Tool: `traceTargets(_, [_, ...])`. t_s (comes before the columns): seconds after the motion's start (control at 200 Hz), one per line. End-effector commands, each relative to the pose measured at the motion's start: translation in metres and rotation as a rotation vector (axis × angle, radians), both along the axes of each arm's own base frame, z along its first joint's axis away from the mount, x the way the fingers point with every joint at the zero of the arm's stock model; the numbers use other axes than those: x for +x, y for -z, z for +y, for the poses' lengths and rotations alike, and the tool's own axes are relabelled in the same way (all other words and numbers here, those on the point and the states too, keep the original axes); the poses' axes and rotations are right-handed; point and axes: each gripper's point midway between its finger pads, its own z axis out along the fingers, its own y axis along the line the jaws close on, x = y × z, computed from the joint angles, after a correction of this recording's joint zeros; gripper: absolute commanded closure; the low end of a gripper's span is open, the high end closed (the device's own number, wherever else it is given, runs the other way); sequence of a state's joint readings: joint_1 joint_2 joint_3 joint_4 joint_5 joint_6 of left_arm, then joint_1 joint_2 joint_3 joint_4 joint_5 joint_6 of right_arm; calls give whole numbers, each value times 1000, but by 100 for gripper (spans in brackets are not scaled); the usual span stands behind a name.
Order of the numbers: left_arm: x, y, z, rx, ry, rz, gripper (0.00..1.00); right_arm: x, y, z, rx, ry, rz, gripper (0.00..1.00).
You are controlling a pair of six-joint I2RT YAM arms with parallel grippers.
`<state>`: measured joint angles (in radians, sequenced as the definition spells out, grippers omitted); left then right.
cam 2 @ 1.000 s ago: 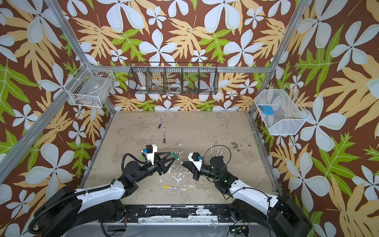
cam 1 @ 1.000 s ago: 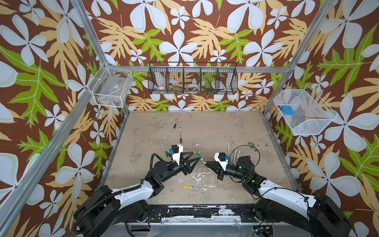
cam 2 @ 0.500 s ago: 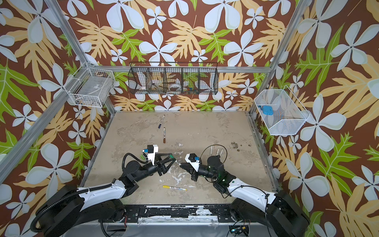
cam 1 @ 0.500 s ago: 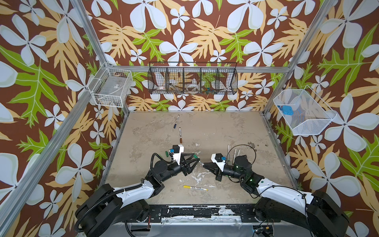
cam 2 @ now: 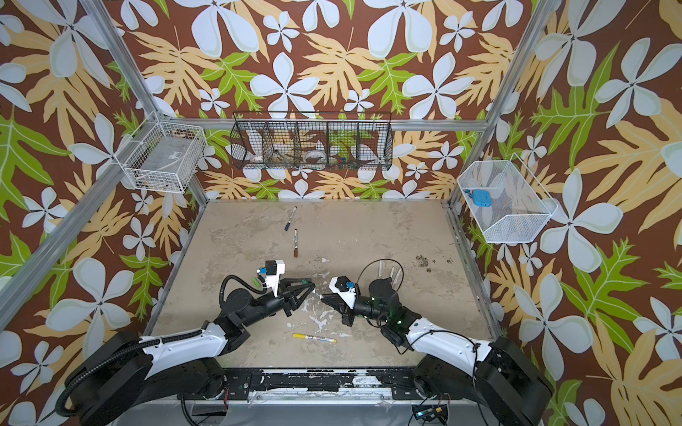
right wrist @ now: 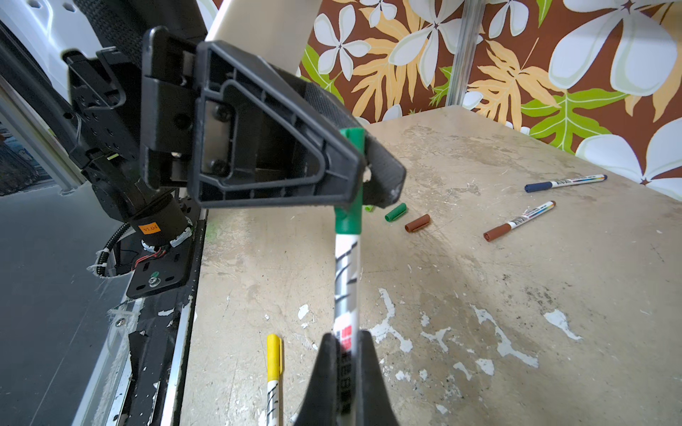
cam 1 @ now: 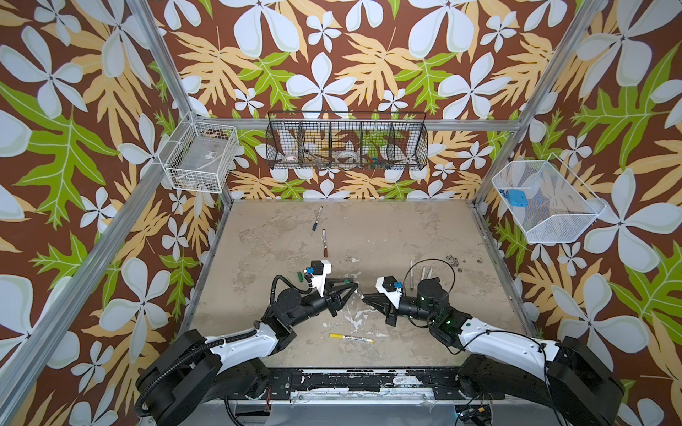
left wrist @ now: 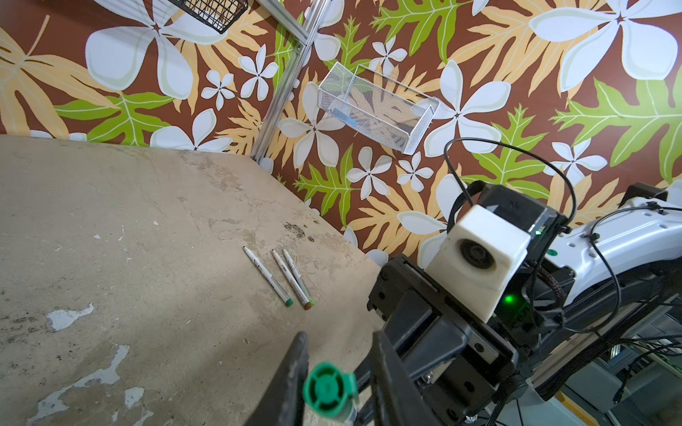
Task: Open the pen caps
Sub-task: 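Close the left gripper on the dark-green cap above the right gripper, then pull the grippers apart, left gripper drawing the dark-green cap off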
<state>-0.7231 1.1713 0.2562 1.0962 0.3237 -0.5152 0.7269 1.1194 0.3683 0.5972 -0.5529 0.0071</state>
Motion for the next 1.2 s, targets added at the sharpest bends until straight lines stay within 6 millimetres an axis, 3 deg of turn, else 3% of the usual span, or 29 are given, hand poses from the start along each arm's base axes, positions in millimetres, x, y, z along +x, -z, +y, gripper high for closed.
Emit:
traceTargets(0.0, [-3,-10,2,-27,8,-39,78,-2,-4,2,7,-14,-14,100])
traceTargets(0.18, [-3,-12,3,-30,5,-45,91,-1,-5,1,8,-4,-19,94])
traceTargets(0.27, [-4,-13,4,-31,0,-54,97,-2,-7,1,15,-8,-18,72])
traceTargets(0.345, [-6,-14,5,-29,-2,-67,99,-3,-9,1,22,-9,-21,64])
traceTargets(0.991, [-26,-4,-16,36,166,-148,100,-10,-10,9,46,-76,20,60])
traceTargets(1.196, [-29,-4,-17,33,180,-157,100,-14,-6,14,45,-113,44,64])
